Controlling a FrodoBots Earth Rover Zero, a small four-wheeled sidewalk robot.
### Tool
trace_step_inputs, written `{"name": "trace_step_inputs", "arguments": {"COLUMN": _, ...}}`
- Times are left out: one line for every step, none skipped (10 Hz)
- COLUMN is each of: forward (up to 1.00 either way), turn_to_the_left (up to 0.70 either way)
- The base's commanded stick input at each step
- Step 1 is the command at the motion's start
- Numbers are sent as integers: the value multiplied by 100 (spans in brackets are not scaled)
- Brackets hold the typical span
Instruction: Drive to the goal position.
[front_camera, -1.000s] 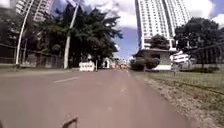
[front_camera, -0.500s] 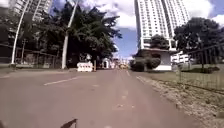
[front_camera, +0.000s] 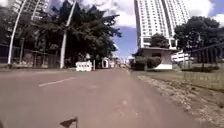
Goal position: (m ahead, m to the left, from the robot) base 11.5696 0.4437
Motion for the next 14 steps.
{"name": "trace_step_inputs", "arguments": {"forward": 70, "turn_to_the_left": -35}}
{"name": "trace_step_inputs", "arguments": {"forward": 70, "turn_to_the_left": -35}}
{"name": "trace_step_inputs", "arguments": {"forward": 70, "turn_to_the_left": -23}}
{"name": "trace_step_inputs", "arguments": {"forward": 70, "turn_to_the_left": 0}}
{"name": "trace_step_inputs", "arguments": {"forward": 70, "turn_to_the_left": 0}}
{"name": "trace_step_inputs", "arguments": {"forward": 70, "turn_to_the_left": 0}}
{"name": "trace_step_inputs", "arguments": {"forward": 70, "turn_to_the_left": 0}}
{"name": "trace_step_inputs", "arguments": {"forward": 70, "turn_to_the_left": 0}}
{"name": "trace_step_inputs", "arguments": {"forward": 70, "turn_to_the_left": 0}}
{"name": "trace_step_inputs", "arguments": {"forward": 70, "turn_to_the_left": 0}}
{"name": "trace_step_inputs", "arguments": {"forward": 70, "turn_to_the_left": 0}}
{"name": "trace_step_inputs", "arguments": {"forward": 70, "turn_to_the_left": 0}}
{"name": "trace_step_inputs", "arguments": {"forward": 70, "turn_to_the_left": 0}}
{"name": "trace_step_inputs", "arguments": {"forward": 70, "turn_to_the_left": 0}}
